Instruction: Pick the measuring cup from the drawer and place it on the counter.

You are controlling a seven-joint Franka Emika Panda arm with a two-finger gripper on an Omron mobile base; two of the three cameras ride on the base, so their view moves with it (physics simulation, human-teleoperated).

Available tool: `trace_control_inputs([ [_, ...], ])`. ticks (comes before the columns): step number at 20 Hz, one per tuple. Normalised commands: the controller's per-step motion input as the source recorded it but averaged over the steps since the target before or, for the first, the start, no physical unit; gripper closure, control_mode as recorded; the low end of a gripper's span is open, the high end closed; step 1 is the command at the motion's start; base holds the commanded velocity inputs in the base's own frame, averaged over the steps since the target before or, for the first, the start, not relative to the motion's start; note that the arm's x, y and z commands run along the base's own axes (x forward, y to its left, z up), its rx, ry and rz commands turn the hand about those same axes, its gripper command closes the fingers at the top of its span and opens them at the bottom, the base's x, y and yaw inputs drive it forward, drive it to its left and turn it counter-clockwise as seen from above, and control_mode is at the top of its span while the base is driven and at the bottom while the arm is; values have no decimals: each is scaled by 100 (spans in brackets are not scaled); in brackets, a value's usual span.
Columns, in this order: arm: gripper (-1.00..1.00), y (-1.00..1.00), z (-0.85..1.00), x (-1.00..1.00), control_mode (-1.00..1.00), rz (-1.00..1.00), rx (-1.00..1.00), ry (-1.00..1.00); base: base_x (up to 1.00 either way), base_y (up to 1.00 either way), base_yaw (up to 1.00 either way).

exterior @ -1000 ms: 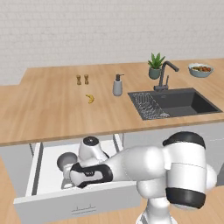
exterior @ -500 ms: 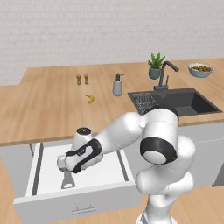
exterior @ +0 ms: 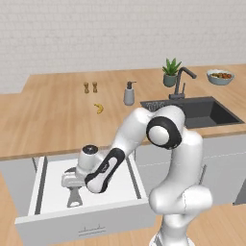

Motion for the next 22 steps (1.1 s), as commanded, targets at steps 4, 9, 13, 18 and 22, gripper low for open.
trace_control_inputs([
  [4,-100,39,-34,32,-100,0,-6,0,0,0,0],
  [9,-100,56,-20,48,-100,0,-4,0,0,0,0],
  [13,100,4,-32,12,-100,0,-5,0,0,0,0],
  [18,100,-37,17,0,-100,0,0,0,0,0,0],
  [22,100,-11,96,0,-100,0,0,-2,0,0,0],
])
